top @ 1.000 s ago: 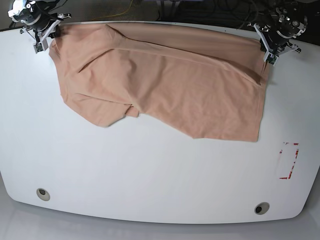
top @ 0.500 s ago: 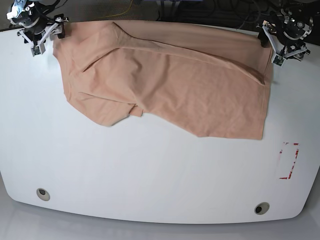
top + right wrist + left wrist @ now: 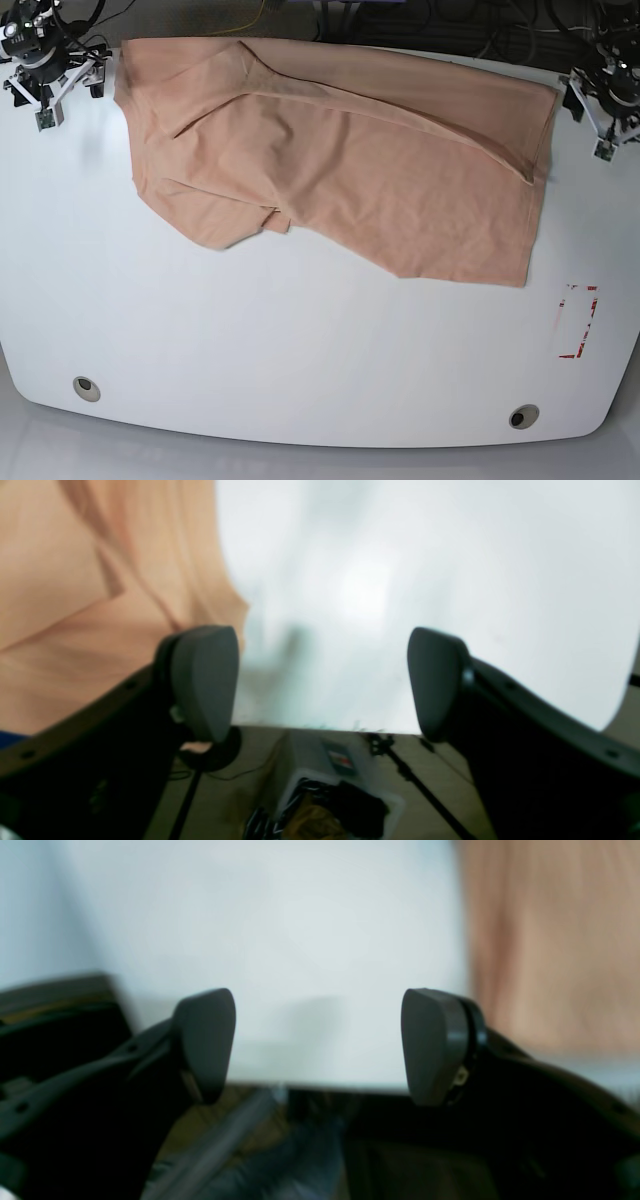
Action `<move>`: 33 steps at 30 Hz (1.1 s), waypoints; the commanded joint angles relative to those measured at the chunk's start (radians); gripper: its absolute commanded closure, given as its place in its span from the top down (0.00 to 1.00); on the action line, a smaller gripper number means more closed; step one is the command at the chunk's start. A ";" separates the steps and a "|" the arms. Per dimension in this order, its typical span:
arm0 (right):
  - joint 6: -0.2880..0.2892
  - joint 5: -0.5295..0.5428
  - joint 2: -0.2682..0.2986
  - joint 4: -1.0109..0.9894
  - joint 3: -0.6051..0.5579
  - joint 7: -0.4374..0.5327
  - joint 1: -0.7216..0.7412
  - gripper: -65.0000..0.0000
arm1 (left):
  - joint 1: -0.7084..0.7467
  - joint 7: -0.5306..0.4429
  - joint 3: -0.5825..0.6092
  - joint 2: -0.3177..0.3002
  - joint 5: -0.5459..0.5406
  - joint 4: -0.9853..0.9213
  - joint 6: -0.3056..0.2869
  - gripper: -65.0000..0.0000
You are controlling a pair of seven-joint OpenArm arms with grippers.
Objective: Layout the t-shirt on the table in an organized manner, then fold the t-shirt properly
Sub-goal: 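Release the shirt and lower both grippers toward its hem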
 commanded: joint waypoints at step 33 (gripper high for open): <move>-0.004 0.001 0.053 -0.540 -0.250 -0.028 0.752 0.78 | -0.533 -0.090 0.214 0.111 0.007 0.012 0.011 0.73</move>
